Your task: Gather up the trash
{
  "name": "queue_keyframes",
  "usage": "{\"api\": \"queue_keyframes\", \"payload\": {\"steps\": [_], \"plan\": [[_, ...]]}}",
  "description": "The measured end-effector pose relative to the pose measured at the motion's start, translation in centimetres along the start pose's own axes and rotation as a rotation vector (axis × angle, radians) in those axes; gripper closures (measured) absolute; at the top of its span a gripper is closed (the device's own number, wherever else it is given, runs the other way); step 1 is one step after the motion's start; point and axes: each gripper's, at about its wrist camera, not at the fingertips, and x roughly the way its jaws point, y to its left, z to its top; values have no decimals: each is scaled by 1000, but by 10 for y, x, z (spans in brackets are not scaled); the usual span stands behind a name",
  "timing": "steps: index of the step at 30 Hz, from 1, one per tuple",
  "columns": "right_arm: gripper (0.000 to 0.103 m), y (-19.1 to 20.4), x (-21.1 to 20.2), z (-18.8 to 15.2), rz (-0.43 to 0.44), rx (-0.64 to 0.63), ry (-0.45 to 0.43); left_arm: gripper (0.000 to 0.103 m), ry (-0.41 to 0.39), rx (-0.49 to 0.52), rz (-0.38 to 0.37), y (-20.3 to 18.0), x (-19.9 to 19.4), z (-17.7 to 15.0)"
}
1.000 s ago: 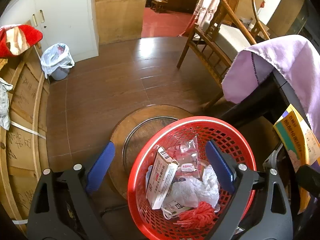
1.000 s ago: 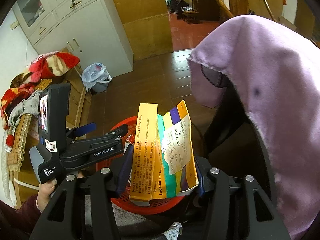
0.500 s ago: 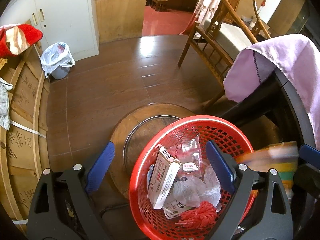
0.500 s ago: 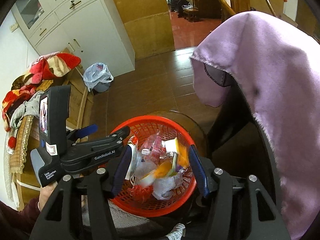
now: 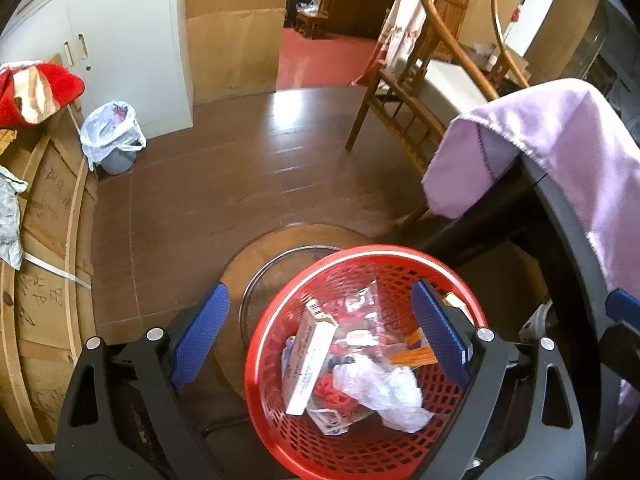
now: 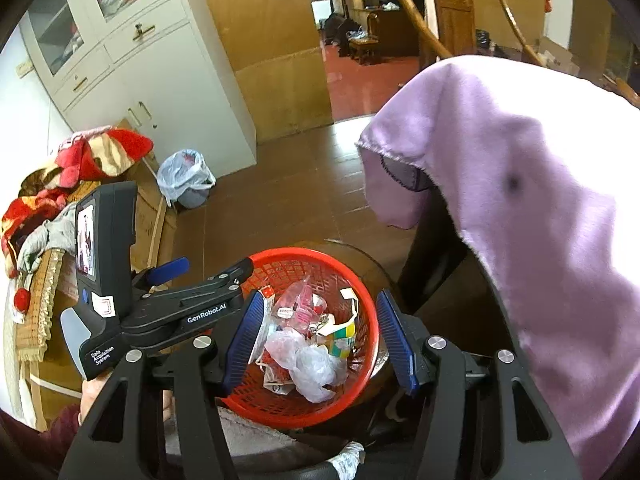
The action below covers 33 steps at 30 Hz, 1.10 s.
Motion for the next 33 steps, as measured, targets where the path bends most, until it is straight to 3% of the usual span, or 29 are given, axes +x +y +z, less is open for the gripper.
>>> {"api": "queue_keyframes", "payload": {"steps": [6, 11, 18, 25, 28, 33], "plan": [[38, -7, -39, -14, -10, 10, -85, 14, -76, -1, -38, -13, -31, 4], [37, -24, -69, -25, -14, 33, -157, 14, -127, 105, 25, -41, -60, 11], [33, -51, -105, -37, 19, 64, -235, 7, -248, 202, 167, -71, -127, 20], [18, -48, -144, -32, 72, 29, -340, 7, -315, 255, 330, -75, -197, -16], [16, -43, -143, -33, 70, 21, -323, 7, -301, 248, 340, -66, -197, -35], [16, -39, -114, -45, 33, 99, -224, 7, -225, 251, 252, -53, -168, -41]]}}
